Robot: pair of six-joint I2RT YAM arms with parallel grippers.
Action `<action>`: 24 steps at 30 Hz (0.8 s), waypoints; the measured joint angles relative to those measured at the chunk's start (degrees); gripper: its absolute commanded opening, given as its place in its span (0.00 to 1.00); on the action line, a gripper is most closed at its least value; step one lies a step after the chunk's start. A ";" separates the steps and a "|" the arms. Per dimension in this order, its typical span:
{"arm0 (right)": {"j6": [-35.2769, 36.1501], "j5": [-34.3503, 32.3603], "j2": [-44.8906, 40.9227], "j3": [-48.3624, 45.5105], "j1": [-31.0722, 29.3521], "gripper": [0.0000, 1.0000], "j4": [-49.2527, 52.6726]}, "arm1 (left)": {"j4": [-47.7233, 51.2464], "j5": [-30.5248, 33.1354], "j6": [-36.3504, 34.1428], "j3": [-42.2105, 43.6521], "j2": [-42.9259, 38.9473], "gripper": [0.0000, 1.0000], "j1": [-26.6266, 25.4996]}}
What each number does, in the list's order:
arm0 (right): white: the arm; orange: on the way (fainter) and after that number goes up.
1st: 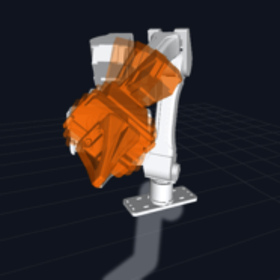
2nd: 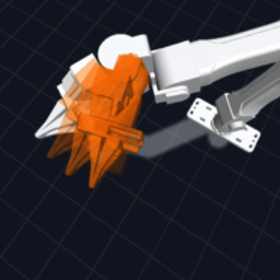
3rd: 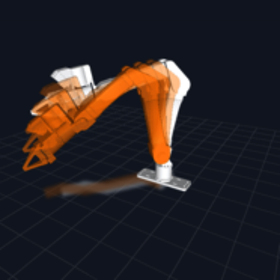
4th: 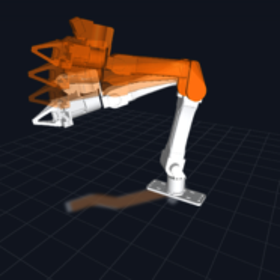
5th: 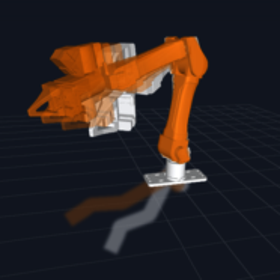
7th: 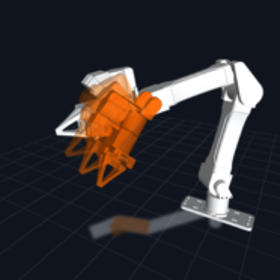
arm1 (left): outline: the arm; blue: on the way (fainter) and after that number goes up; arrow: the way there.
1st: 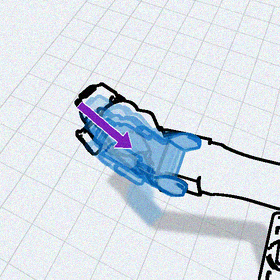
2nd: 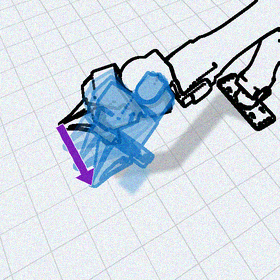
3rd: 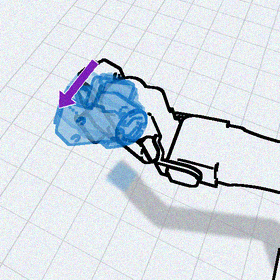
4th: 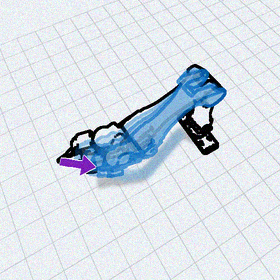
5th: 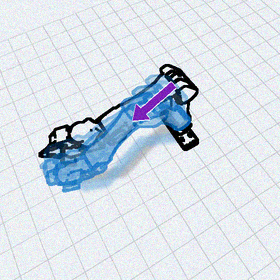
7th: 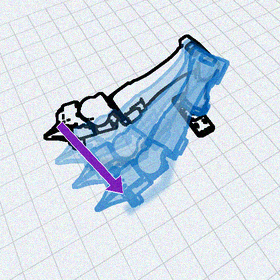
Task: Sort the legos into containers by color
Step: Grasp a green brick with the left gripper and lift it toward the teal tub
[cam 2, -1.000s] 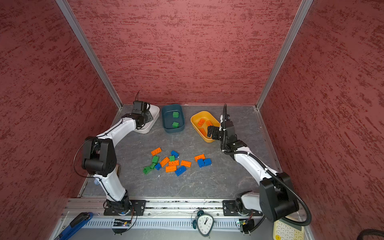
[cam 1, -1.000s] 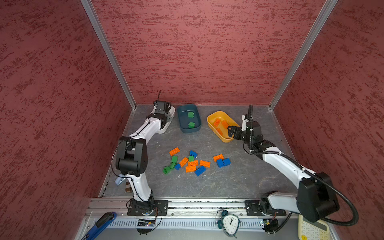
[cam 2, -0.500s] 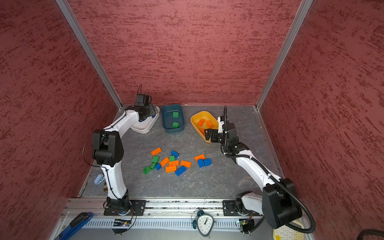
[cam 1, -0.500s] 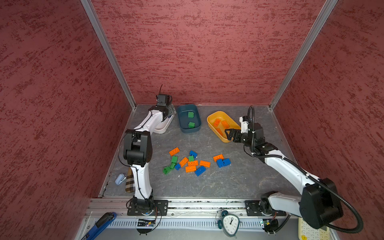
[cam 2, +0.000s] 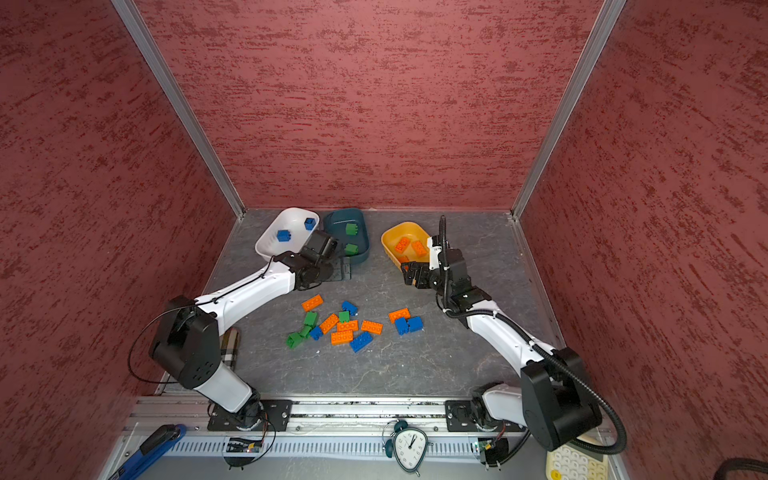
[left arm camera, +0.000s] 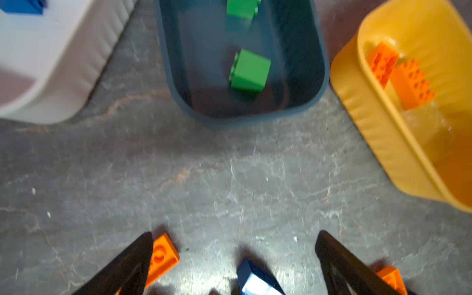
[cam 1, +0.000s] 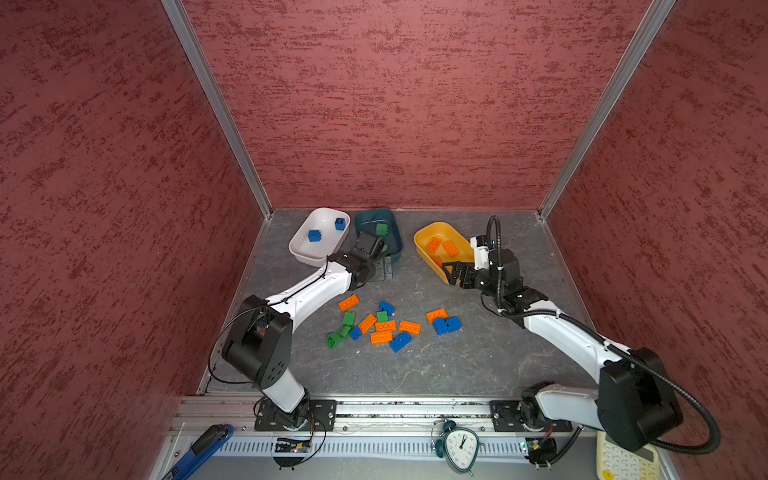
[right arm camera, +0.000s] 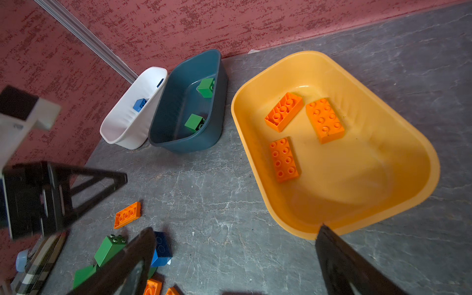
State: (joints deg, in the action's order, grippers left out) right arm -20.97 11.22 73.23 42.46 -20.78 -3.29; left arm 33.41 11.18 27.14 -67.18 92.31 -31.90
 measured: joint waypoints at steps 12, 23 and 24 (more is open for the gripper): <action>14.16 4.13 4.11 0.04 -8.83 0.99 0.57 | 2.56 -6.73 2.60 10.34 -2.58 0.87 -3.85; 17.62 3.63 4.46 0.09 -9.14 0.99 0.96 | 2.80 -8.59 -0.55 7.32 3.85 0.55 -6.14; 17.66 3.50 4.46 0.09 -9.14 0.99 0.96 | 2.82 -8.50 -0.92 6.91 4.02 0.53 -6.43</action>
State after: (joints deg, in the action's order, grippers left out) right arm -3.31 14.72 77.69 42.54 -29.91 -2.33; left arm 36.23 2.68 26.22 -60.27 96.33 -38.33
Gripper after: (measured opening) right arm 0.989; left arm 0.567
